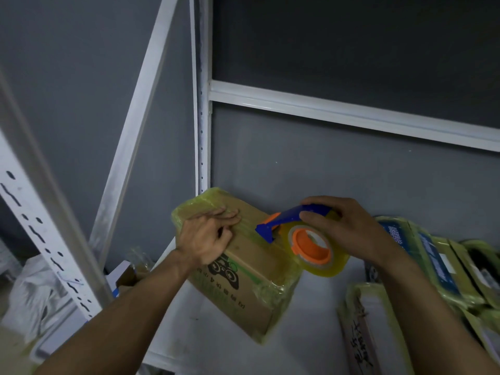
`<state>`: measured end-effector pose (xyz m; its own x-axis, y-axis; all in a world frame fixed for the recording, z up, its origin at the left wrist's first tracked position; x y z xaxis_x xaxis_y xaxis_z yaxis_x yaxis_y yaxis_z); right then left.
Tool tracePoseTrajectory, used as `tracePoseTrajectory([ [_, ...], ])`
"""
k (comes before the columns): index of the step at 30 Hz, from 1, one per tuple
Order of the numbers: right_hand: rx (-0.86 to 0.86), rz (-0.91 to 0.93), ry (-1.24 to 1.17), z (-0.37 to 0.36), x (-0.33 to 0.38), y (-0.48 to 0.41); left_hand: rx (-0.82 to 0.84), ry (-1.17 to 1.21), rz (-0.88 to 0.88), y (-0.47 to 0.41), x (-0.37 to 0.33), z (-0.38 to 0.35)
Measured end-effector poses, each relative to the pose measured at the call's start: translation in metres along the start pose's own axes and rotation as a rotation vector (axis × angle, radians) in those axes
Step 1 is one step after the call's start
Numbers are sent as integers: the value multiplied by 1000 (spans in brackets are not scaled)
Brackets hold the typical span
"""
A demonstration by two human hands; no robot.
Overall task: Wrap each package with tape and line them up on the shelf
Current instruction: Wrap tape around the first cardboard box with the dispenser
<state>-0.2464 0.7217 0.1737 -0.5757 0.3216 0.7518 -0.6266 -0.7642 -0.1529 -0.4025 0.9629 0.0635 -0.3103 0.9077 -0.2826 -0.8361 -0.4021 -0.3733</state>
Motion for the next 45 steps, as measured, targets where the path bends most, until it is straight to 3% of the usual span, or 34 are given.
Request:
tracePoseTrajectory([
  [9, 4, -50, 65, -12, 0, 5, 146, 17, -53, -15, 9, -2],
  [16, 0, -65, 27, -18, 2, 5, 225, 63, -117, -5, -26, -8],
  [29, -17, -80, -27, -17, -4, 15, 27, 23, -126, 0, -26, -12],
  [45, -30, -88, 12, -15, -3, 36, 73, 111, -194, -23, -15, -11],
])
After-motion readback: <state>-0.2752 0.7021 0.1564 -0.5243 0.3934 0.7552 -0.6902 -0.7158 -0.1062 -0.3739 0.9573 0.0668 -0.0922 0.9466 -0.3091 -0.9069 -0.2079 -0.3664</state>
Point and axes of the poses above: each hand's wrist, its own y-axis away from the middle knuckle, its own z-axis out of the back of the hand, x = y × z, the point moved 4 cm from there along -y, towards the middle knuckle
